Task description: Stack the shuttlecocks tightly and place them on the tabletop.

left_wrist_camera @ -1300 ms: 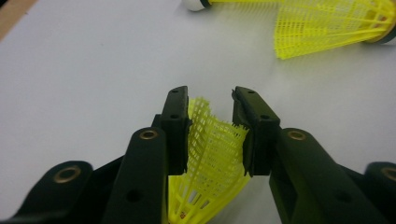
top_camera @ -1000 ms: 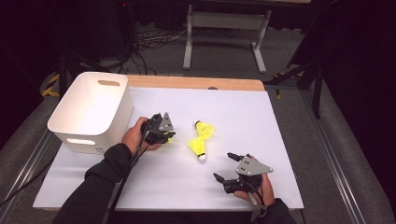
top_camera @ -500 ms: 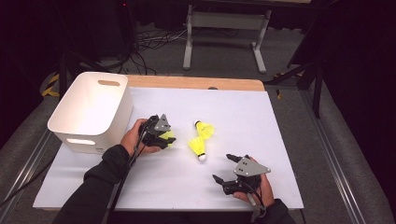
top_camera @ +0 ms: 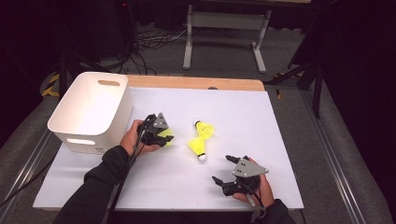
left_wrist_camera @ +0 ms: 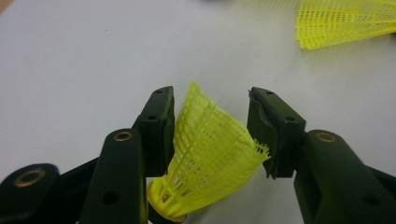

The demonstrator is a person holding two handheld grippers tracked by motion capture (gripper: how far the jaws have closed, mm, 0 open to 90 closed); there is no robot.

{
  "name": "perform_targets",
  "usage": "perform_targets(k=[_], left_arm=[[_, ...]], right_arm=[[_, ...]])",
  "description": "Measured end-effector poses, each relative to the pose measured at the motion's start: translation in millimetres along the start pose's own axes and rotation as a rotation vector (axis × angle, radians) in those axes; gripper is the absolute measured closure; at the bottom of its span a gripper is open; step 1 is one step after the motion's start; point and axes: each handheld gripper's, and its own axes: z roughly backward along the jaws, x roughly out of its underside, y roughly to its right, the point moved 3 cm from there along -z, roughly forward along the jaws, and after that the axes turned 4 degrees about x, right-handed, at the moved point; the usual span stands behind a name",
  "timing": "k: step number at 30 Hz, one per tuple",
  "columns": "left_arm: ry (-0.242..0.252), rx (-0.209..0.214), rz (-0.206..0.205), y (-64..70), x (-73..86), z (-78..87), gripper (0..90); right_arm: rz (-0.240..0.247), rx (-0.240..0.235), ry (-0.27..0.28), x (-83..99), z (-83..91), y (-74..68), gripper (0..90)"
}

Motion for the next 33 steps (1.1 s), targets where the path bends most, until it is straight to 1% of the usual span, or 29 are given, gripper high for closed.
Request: perform_targets(k=[2,4,5,6,7,8,10,11,12,13,14,15,17,19,20,21,23,24,25,26,27,28,29,30,33], left_arm=[[0.000,-0.020,-0.034,-0.9,-2.2,-0.5,59.2],[0.010,-0.019,-0.053,-1.3,-4.6,-1.7,60.6],[0.011,-0.016,-0.052,-2.1,-6.1,-3.0,59.8],[0.008,-0.022,-0.047,-2.3,-6.5,-3.7,57.4],[0.014,-0.031,-0.054,-1.9,-7.1,-4.2,55.4],[0.034,-0.022,-0.050,-1.7,-7.7,-3.4,55.7],[0.041,-0.029,-0.048,-2.2,-8.0,-2.8,51.8],[0.031,-0.028,-0.039,-2.7,-6.8,-2.2,49.3],[0.031,-0.028,-0.039,-2.7,-6.8,-2.2,50.1],[0.023,-0.015,-0.028,-4.1,-4.5,-3.4,49.7],[0.023,-0.015,-0.028,-4.1,-4.5,-3.4,48.3],[0.010,-0.016,-0.026,-5.1,-3.5,-3.9,47.7],[0.005,-0.017,-0.008,-6.0,-1.3,-3.3,48.9],[0.005,-0.023,-0.003,-6.7,-1.1,-2.8,48.9],[0.000,-0.027,-0.003,-7.1,-0.9,-2.6,48.3],[-0.011,-0.031,-0.012,-7.3,-0.8,-3.2,47.9],[-0.009,-0.030,-0.011,-7.2,-0.8,-3.1,46.7],[-0.002,-0.032,-0.001,-7.0,-1.0,-2.8,44.3],[0.009,-0.040,0.007,-7.3,-1.4,-1.8,36.5],[0.009,-0.040,0.007,-7.3,-1.4,-1.8,34.7],[0.018,-0.021,0.010,-6.9,-1.2,-0.1,33.9],[0.018,-0.021,0.010,-6.9,-1.2,-0.1,35.7],[0.026,-0.002,0.010,-6.0,-1.1,0.6,35.7],[0.022,-0.013,0.006,-5.7,-1.3,1.2,35.1],[0.016,-0.010,-0.005,-4.1,-1.5,0.2,32.3]], right_arm=[[-0.001,0.000,0.000,0.0,0.1,0.1,15.5],[0.001,0.000,-0.001,0.0,-0.1,0.2,15.5],[-0.001,0.000,-0.001,0.0,-0.2,0.3,15.5],[-0.002,-0.001,-0.002,0.2,-0.6,0.4,15.4],[0.000,0.000,-0.004,0.4,-0.7,0.4,15.4],[0.002,0.000,-0.005,0.6,-0.6,0.3,15.5],[-0.001,-0.001,-0.005,1.0,-0.5,0.5,15.4],[-0.003,0.000,-0.007,1.2,-0.4,0.6,15.4],[-0.003,0.000,-0.007,1.2,-0.4,0.6,15.4],[-0.002,0.000,-0.005,1.1,0.1,0.5,15.4],[-0.003,0.000,-0.003,1.0,0.3,0.5,15.4],[-0.004,0.000,-0.004,1.0,0.4,0.7,15.4],[-0.005,0.001,-0.004,1.1,0.4,1.2,15.4],[-0.007,0.002,-0.004,1.2,0.2,1.6,15.4],[-0.004,0.003,-0.006,1.3,-0.1,1.7,15.4],[-0.005,0.001,-0.008,1.4,-0.3,1.4,15.4],[-0.004,0.000,-0.009,1.5,-0.5,1.2,15.4],[-0.004,0.000,-0.008,1.5,-0.4,1.3,15.4],[-0.005,0.001,-0.006,1.5,0.0,1.8,15.4],[-0.005,0.001,-0.006,1.5,0.0,1.8,15.4],[-0.008,0.002,-0.004,1.4,0.4,2.1,15.4],[-0.008,0.002,-0.004,1.4,0.4,2.1,15.4],[-0.009,0.002,-0.003,1.5,0.6,2.5,15.4],[-0.010,0.003,-0.003,1.6,0.6,2.7,15.4],[-0.009,0.004,-0.005,1.6,0.3,2.8,15.3]])
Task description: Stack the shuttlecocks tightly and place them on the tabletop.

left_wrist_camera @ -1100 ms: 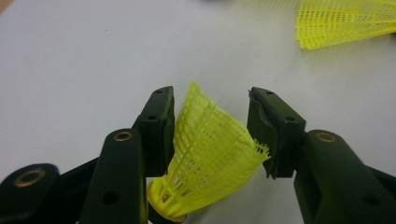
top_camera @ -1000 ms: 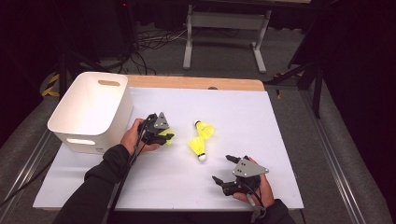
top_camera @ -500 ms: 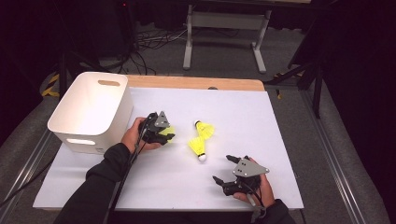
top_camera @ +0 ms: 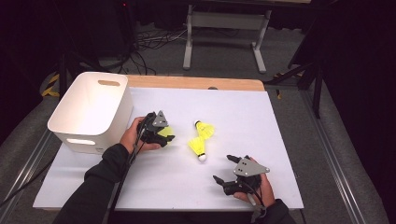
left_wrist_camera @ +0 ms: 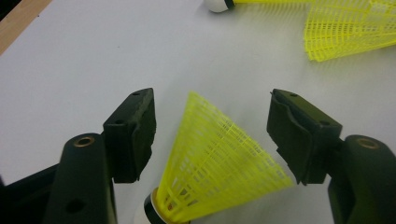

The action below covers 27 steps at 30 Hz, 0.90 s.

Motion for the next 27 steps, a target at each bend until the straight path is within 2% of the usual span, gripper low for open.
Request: perform_targets(k=[1,6,10,12,14,17,19,20,23,26,27], left_arm=[[0.001,0.006,-0.002,0.7,-0.1,0.0,32.2],[0.017,-0.026,0.004,1.8,-2.0,1.7,28.1],[0.016,-0.046,0.006,1.9,-0.7,-0.2,30.0],[0.017,-0.055,0.009,0.5,0.3,-2.2,39.3],[0.042,-0.080,0.008,-1.2,-0.6,-2.8,51.3],[0.034,-0.092,-0.013,-1.6,-2.7,-4.3,57.9],[0.026,-0.099,-0.019,-2.1,-4.8,-6.1,58.1],[0.030,-0.117,-0.019,-3.2,-6.0,-6.4,59.2],[0.018,-0.116,-0.012,-6.1,-7.8,-9.4,57.4],[0.032,-0.094,-0.010,-7.1,-8.7,-10.2,54.1],[0.027,-0.101,-0.011,-7.0,-9.3,-10.1,54.1]], right_arm=[[0.001,-0.001,0.000,0.0,0.0,-0.2,15.3],[0.000,0.008,0.002,-0.2,0.5,0.0,15.3],[-0.009,0.023,0.010,-0.3,1.9,2.8,15.4],[-0.012,0.021,0.009,-0.3,1.6,2.3,15.4],[-0.006,0.020,0.005,-0.3,1.2,1.6,15.4],[-0.004,0.017,0.002,0.0,0.4,1.1,15.4],[-0.005,0.016,0.002,0.1,0.3,1.2,15.4],[-0.005,0.016,0.001,0.1,0.4,1.1,15.4],[-0.004,0.015,0.001,0.2,0.5,1.1,15.3],[-0.004,0.012,0.002,0.2,0.6,0.9,15.3],[-0.004,0.012,0.002,0.2,0.6,0.9,15.3]])
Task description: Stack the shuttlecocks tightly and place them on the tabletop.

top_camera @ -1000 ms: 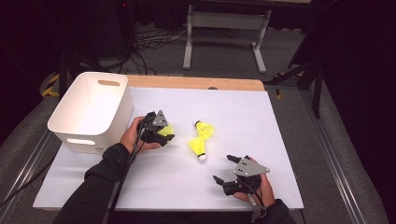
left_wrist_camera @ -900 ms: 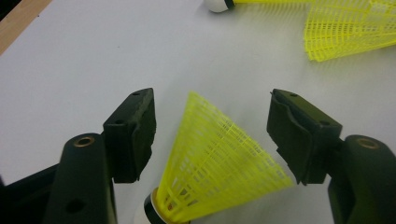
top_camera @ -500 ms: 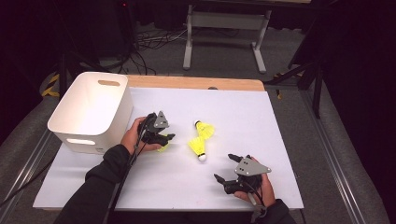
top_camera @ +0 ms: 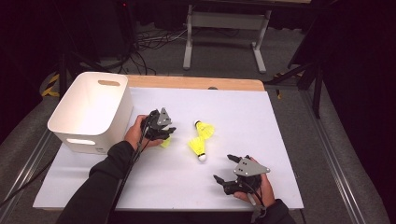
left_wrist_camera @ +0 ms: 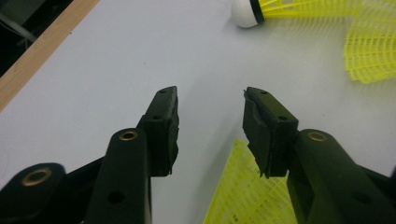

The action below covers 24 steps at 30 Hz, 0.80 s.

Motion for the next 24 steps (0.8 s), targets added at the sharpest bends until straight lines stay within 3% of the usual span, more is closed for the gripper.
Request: perform_targets(k=[8,21,24], left_arm=[[0.044,-0.029,0.010,-0.2,-6.0,10.5,41.7],[0.141,-0.033,-0.009,7.0,-13.9,41.1,35.7],[0.141,-0.029,-0.035,13.2,-15.7,47.1,35.1]], right_arm=[[-0.006,0.020,0.014,-0.8,1.4,1.5,15.8],[-0.007,0.059,0.028,-2.4,4.7,4.4,16.1],[-0.005,0.063,0.029,-2.7,5.2,4.3,16.1]])
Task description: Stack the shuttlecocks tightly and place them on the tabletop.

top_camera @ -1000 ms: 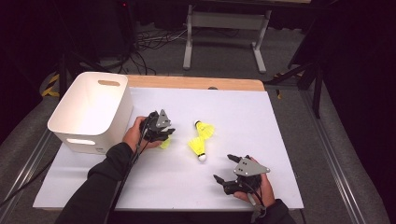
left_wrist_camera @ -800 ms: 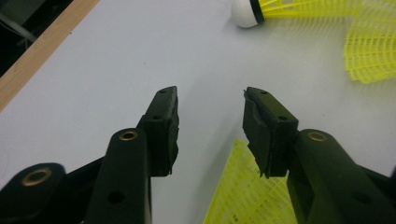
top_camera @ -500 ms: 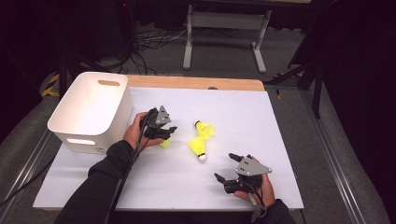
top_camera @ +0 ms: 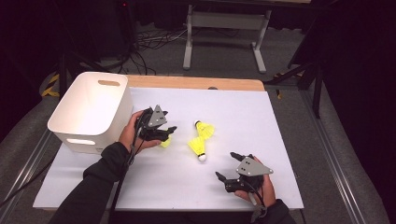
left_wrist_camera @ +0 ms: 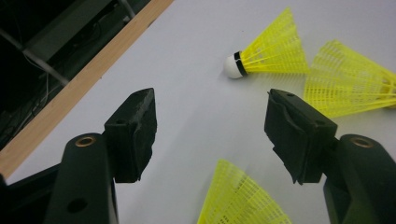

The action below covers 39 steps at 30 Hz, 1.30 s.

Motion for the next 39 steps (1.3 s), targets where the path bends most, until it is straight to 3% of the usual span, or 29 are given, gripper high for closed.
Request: perform_targets(k=[2,8,21,27,32,36,39], left_arm=[[0.003,-0.010,-0.037,5.8,-2.7,4.9,35.0],[0.028,-0.006,-0.071,17.3,-2.3,15.7,32.5],[0.125,-0.015,-0.109,38.4,13.8,52.5,28.8],[0.135,-0.015,-0.138,50.1,26.0,63.2,25.8],[0.148,-0.018,-0.133,55.8,37.5,72.0,23.4],[0.143,-0.013,-0.147,61.3,51.4,79.1,21.3],[0.143,-0.008,-0.135,63.5,62.1,83.8,20.5]], right_arm=[[-0.003,0.000,0.001,0.0,0.1,0.2,16.1],[-0.002,0.007,0.001,0.2,1.2,0.0,16.1],[0.000,0.027,0.003,-0.9,1.8,-0.8,16.3],[0.004,0.038,0.006,-1.5,3.3,-0.1,16.3],[0.014,0.043,0.027,-7.7,1.4,1.6,16.3],[0.021,0.035,0.022,-9.3,-2.7,0.6,16.3],[0.034,0.034,0.014,-9.8,-4.8,-0.6,16.2]])
